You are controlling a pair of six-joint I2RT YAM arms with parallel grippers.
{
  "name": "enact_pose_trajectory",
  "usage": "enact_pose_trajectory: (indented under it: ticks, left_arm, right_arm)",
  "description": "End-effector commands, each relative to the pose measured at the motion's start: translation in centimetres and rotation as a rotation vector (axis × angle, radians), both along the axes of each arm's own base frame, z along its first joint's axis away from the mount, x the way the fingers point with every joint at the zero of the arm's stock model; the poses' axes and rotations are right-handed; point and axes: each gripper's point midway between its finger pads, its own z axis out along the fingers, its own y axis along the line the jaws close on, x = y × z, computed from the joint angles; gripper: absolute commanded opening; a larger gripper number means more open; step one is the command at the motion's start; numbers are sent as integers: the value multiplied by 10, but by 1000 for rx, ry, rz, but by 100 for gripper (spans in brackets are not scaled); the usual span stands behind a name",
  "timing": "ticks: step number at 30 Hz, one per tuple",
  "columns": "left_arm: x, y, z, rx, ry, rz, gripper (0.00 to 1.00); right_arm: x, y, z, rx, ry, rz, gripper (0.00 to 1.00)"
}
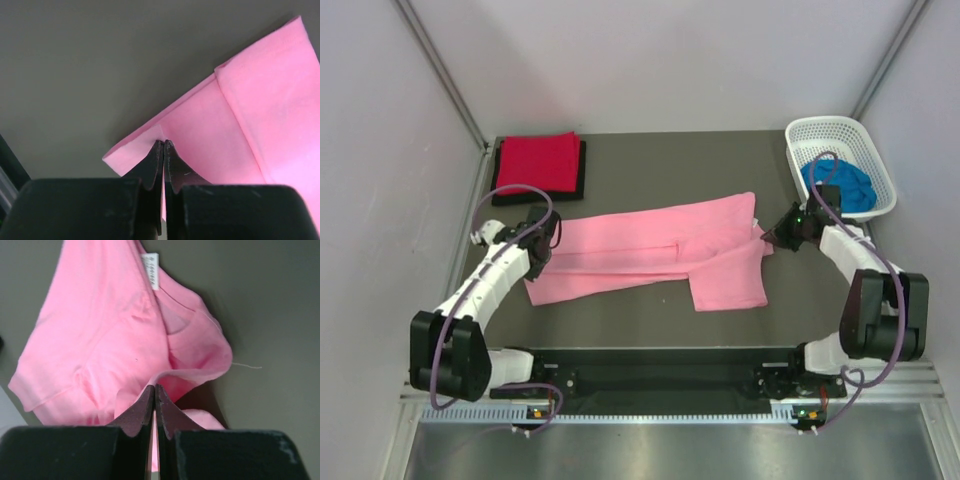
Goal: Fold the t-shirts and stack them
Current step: Fold the tshirt
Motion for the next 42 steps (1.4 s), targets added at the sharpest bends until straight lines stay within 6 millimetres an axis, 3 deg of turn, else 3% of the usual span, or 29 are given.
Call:
enact_pose_trajectory:
  ticks: [1, 9, 15, 18, 19, 35, 42]
  left_arm:
    - [19, 8, 6, 13, -42, 4, 0]
    - [42, 6, -4, -34, -20, -20, 0]
    - [50, 10, -16, -25, 36, -3, 0]
    - [52, 13, -25, -25, 68, 13, 0]
    - [52, 14, -31, -24, 88, 16, 0]
    - [57, 29, -45, 37, 178, 55, 0]
    - [54, 37, -50, 57, 215, 82, 0]
  right_arm:
    - [37, 7, 33, 6, -136, 63, 0]
    - [60, 19, 21, 46, -96, 127, 0]
    - [75, 34, 22, 24, -81, 155, 0]
    - [83, 30, 19, -8, -66, 139, 0]
    - [81, 39, 15, -13, -47, 157, 0]
    - [90, 16, -11, -143, 22, 88, 0]
    - [94, 10, -10, -161, 17, 58, 0]
